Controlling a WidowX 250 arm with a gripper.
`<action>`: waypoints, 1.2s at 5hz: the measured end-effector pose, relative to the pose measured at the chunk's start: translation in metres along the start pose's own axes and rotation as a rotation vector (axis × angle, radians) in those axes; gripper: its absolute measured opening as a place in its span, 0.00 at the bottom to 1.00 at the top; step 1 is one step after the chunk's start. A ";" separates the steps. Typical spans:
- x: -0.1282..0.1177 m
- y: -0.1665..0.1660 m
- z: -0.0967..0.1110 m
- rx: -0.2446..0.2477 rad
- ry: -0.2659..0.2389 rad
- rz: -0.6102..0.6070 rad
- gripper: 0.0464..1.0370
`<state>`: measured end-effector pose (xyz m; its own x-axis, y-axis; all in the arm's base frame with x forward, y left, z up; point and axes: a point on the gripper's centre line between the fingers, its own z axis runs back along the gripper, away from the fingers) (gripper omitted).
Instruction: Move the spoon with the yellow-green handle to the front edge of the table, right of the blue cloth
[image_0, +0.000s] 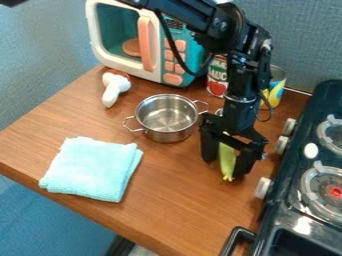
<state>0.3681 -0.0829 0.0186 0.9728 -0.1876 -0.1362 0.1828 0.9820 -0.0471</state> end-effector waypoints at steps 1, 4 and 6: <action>0.006 0.001 0.000 0.008 0.006 0.028 0.75; -0.016 -0.001 -0.001 -0.014 0.009 0.041 0.42; -0.079 0.002 0.019 -0.125 -0.024 0.033 0.42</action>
<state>0.2947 -0.0654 0.0481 0.9813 -0.1532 -0.1165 0.1328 0.9771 -0.1662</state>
